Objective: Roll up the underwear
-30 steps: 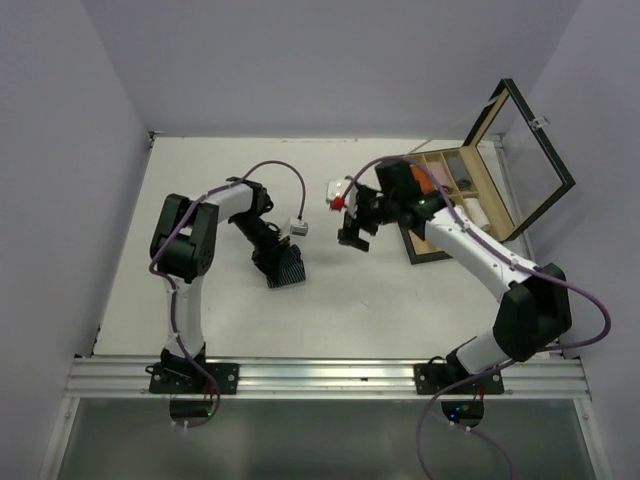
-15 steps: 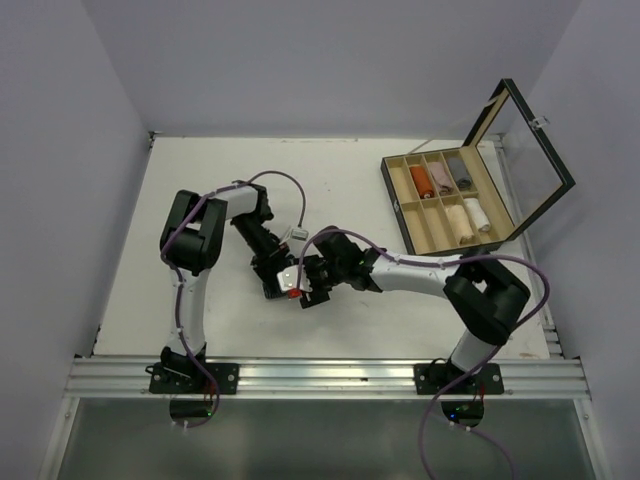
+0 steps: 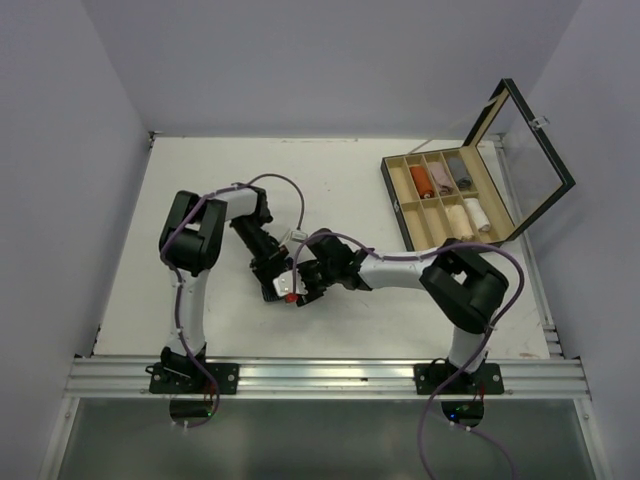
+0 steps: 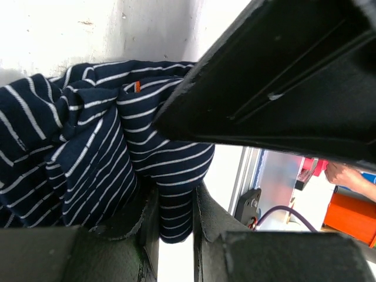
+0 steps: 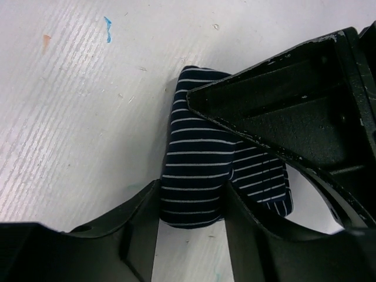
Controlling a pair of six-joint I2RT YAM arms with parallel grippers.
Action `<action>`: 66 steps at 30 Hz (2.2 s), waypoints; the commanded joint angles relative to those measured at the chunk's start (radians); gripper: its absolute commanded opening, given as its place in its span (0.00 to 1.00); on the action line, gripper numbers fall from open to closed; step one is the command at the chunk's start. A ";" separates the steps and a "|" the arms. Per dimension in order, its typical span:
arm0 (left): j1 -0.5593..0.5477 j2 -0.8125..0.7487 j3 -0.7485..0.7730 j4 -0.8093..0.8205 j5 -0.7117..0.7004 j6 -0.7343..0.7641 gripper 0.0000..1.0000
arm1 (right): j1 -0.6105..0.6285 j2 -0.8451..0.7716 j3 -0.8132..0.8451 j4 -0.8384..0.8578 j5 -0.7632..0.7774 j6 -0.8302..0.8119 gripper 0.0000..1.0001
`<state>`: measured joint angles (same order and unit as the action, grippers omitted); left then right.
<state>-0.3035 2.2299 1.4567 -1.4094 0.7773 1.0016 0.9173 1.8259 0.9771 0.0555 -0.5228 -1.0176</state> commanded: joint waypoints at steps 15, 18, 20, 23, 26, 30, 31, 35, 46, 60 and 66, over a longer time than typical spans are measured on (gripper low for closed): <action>0.184 -0.444 -0.050 0.273 -0.184 0.002 0.68 | -0.001 0.154 0.270 -0.476 -0.103 -0.039 0.00; 0.341 -0.533 0.033 0.257 -0.171 0.015 1.00 | -0.005 0.170 0.307 -0.508 -0.112 -0.030 0.00; 0.395 -0.599 0.094 0.277 -0.147 0.012 1.00 | -0.015 0.199 0.336 -0.535 -0.129 -0.009 0.00; 0.506 -0.735 0.139 0.422 -0.082 -0.066 1.00 | -0.029 0.256 0.412 -0.606 -0.143 0.024 0.00; 0.572 -0.914 0.040 0.764 -0.151 -0.261 1.00 | -0.043 0.318 0.497 -0.680 -0.158 0.057 0.00; 0.572 -1.111 -0.160 1.017 -0.265 -0.508 1.00 | -0.069 0.412 0.616 -0.798 -0.221 0.125 0.00; 0.572 -1.134 -0.176 1.006 -0.198 -0.512 1.00 | -0.077 0.435 0.664 -0.822 -0.233 0.143 0.00; 0.540 -1.130 -0.185 0.701 -0.057 -0.362 1.00 | -0.096 0.547 0.773 -0.928 -0.301 0.197 0.00; 0.038 -1.357 -0.701 0.667 -0.377 -0.182 0.65 | -0.186 0.817 1.025 -1.045 -0.476 0.427 0.00; -0.244 -1.233 -0.976 1.099 -0.555 -0.107 0.64 | -0.193 0.880 1.011 -1.050 -0.494 0.450 0.00; -0.299 -1.211 -1.056 1.214 -0.647 -0.043 0.64 | -0.198 0.900 1.019 -1.045 -0.499 0.484 0.00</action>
<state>-0.5808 1.0229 0.4423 -0.3229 0.1959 0.8909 0.7120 2.6148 2.0342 -0.9890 -1.3163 -0.5236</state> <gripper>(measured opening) 0.638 0.201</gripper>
